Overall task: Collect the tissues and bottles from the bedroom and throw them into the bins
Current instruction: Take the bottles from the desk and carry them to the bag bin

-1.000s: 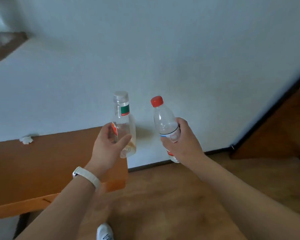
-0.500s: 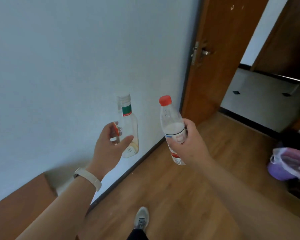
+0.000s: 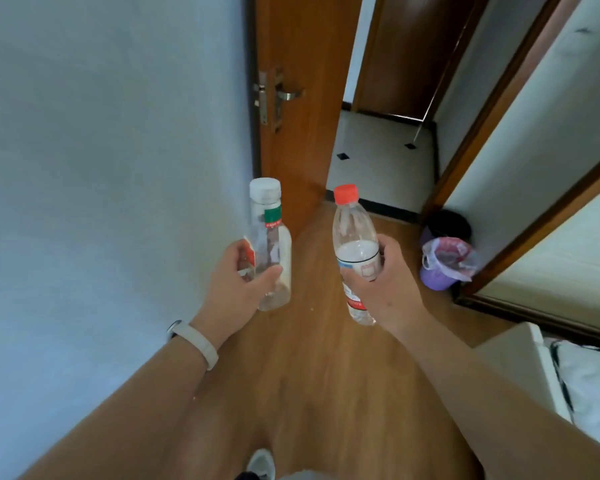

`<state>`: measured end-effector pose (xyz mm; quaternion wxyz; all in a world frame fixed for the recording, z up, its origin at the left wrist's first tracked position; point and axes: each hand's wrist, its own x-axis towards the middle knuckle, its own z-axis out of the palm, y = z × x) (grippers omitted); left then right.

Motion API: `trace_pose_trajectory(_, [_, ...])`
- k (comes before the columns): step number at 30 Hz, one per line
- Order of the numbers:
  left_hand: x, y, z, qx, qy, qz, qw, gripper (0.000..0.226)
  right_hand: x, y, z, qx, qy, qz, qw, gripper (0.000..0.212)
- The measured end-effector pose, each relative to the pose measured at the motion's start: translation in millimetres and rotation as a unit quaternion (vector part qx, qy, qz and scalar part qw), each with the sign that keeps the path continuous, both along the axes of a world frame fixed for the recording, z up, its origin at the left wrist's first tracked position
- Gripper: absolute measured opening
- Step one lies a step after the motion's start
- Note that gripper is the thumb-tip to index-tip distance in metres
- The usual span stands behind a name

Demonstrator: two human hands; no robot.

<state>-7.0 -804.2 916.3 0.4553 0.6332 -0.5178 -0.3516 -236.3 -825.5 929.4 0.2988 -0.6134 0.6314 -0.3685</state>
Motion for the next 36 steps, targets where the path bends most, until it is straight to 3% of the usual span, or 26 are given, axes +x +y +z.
trace_pose_trajectory(10, [-32.1, -97.4, -8.5, 0.014, 0.049, -0.165, 0.985, 0.047, -33.1, -24.5, -1.8, 0.032, 0.06, -0.17, 0.983, 0.065])
trace_pose_trajectory(19, [-106.7, -165.8, -27.9, 0.046, 0.042, -0.28, 0.958, 0.05, -98.6, -52.7, -20.3, 0.036, 0.025, -0.26, 0.965, 0.062])
trace_pose_trajectory(28, [-191.0, -252.3, -23.3, 0.058, -0.005, -0.286, 0.956, 0.048, -181.7, -135.8, -35.9, 0.068, -0.033, -0.276, 0.958, 0.06])
trace_pose_trajectory(36, [-278.3, -324.7, -13.7, 0.051, 0.008, -0.314, 0.948, 0.042, -273.8, -203.3, -37.0, 0.067, -0.02, -0.298, 0.952, 0.063])
